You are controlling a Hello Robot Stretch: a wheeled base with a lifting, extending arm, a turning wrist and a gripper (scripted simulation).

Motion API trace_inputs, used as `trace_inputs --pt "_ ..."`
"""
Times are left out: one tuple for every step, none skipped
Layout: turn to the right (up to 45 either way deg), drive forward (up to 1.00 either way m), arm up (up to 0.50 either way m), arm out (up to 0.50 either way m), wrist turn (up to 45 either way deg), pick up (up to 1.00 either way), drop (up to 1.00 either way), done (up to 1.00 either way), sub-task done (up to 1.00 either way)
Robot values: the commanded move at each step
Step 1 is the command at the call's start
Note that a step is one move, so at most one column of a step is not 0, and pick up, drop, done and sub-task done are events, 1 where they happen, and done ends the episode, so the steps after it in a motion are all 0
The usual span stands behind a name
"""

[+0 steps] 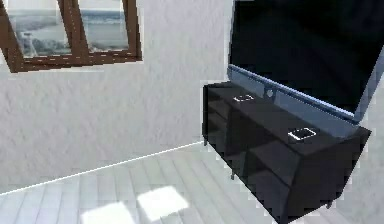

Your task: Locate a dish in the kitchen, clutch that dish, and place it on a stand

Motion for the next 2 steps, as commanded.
trace_inputs --pt "0.0 1.0 0.0 0.0 0.0 0.0 0.0 0.0 0.0" --pt "3.0 0.0 0.0 0.0 0.0 0.0 0.0 0.0 0.0"
